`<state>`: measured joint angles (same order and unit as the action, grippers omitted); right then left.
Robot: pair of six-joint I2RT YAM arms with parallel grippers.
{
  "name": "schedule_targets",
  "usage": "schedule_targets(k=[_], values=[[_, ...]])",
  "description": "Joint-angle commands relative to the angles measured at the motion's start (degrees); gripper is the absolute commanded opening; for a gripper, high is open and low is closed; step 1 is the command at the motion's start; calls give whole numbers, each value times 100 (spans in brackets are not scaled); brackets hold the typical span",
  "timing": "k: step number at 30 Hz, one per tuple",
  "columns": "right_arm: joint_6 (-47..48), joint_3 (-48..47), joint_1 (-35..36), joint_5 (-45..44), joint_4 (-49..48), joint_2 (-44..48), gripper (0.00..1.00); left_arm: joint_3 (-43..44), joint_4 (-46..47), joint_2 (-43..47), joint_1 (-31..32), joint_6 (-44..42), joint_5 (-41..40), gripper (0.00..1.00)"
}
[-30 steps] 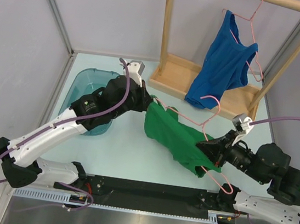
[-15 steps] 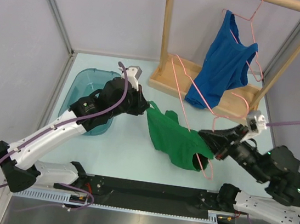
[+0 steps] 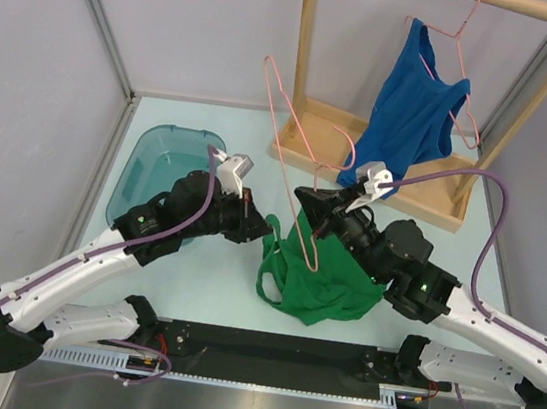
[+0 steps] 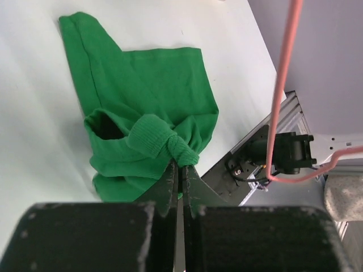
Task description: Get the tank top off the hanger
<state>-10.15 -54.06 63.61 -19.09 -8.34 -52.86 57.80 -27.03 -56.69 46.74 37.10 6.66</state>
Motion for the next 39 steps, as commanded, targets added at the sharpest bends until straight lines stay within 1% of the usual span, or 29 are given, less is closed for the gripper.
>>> schedule_targets(k=[1,5,6,8,9,11,12,14,15,16,18,19,20,21,22,24,25,26,28,33,37,39], values=[[-12,-517,-68,-165,-758,-137,0,-348,374,272,19,113,161,0],[-267,-684,-86,-235,-196,-84,0,-428,146,316,19,-132,-23,0],[-329,-719,-86,-270,162,-32,0,-358,67,281,19,-220,-59,12],[-513,-833,-130,-411,568,56,0,-200,-231,194,19,-589,-68,36],[-575,-886,-165,-446,1092,100,0,-77,-276,219,19,-712,-16,51],[-707,-930,-244,-403,1500,284,0,-6,-277,342,19,-985,116,62],[-733,-922,-262,-350,1859,372,0,55,-233,499,19,-1064,334,70],[-778,-913,-323,-96,2229,618,0,126,-23,649,28,-1223,668,75],[-795,-904,-323,-34,2614,697,0,187,100,781,19,-1258,862,79],[-813,-904,-332,54,2801,846,0,214,379,808,19,-1215,1307,80],[-813,-922,-332,221,3398,935,0,310,680,835,19,-1039,1732,81],[-813,-939,-341,396,3592,979,0,337,1038,800,28,-751,2082,81],[-813,-939,-341,484,3907,1066,0,398,1215,756,19,-557,2199,81],[-804,-922,-332,581,4023,1128,0,407,1409,703,28,-346,2304,80],[-795,-861,-323,695,4120,1198,0,407,1811,564,37,187,2340,79],[-760,-729,-315,784,4226,1444,0,364,2104,387,89,830,2148,78],[-760,-581,-315,802,4226,1532,0,337,2427,221,107,1425,2077,78],[-769,-536,-315,802,4244,1603,0,250,2639,141,177,1692,1964,79],[-760,-448,-315,898,4235,1744,0,153,3436,18,274,2298,1805,79],[-716,-333,-236,1135,4306,1674,0,82,4029,-448,494,3047,1234,79],[-786,-123,-25,1180,4025,1682,0,3,4415,-738,555,3469,1083,79],[-804,-17,89,1197,3840,1656,0,-102,4661,-896,564,3697,1092,77]])
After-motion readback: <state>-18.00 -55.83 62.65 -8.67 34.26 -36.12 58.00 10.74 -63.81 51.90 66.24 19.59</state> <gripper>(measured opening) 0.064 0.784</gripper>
